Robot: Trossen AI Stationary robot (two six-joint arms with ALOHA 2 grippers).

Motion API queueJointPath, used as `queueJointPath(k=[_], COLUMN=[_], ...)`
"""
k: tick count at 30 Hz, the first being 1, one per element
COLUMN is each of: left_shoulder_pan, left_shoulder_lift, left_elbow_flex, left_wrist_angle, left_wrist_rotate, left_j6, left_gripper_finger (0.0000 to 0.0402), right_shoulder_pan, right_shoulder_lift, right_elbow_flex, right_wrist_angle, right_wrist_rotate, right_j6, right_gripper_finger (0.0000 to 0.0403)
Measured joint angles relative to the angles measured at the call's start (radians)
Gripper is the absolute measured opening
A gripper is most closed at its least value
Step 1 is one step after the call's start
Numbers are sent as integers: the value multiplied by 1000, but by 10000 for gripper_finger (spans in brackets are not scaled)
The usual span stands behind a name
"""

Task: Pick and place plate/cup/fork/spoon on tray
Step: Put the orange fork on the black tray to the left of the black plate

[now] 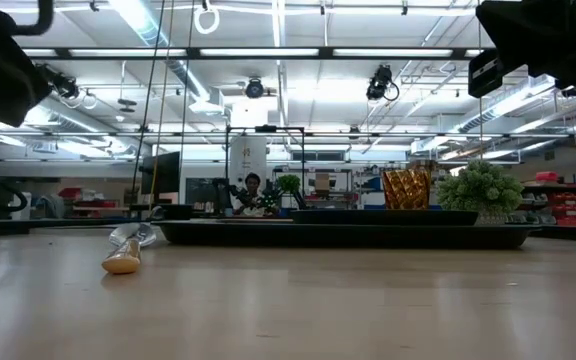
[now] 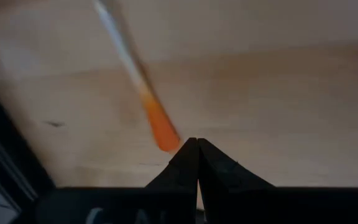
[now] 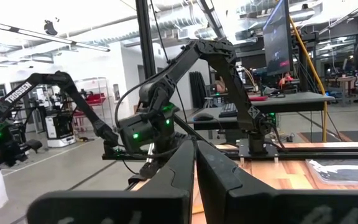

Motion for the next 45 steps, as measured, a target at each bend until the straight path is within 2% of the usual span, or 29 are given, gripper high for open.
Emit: queueJointPath(k=[4,15,22,27,32,35,39,42,45], left_shoulder_pan=[-20,-88,-109,-105,-109,-102,-87,-83,-84], left_shoulder_lift=[-19,-32,-37,-118,-228,-251,-255,-254,-254], left_elbow_flex=[-1,-1,-6,-169,-293,-307,-309,-346,-393], left_wrist_angle=[-72,-118,-169,-63,34,21,25,88,147], left_wrist_rotate=[-37,-190,-244,-272,-319,-326,-332,-333,-319], left_j6=[17,-68,-95,-117,-223,-236,-238,-233,-237], left_gripper_finger=[5,2,1,1,4,27,80,119,141], right_shoulder_pan=[0,0,-1,-1,-1,-1,-1,-1,-1], right_shoulder_lift=[0,0,0,0,0,0,0,0,0], right_elbow_flex=[0,0,0,0,0,0,0,0,0], right_wrist_angle=[0,16,16,35,40,40,39,37,37], right_wrist_rotate=[0,0,0,0,0,-1,-2,-5,-20], right_j6=[-2,-8,-32,-37,-34,-34,-14,-2,-2], right_gripper_finger=[22,22,22,22,22,22,22,22,22])
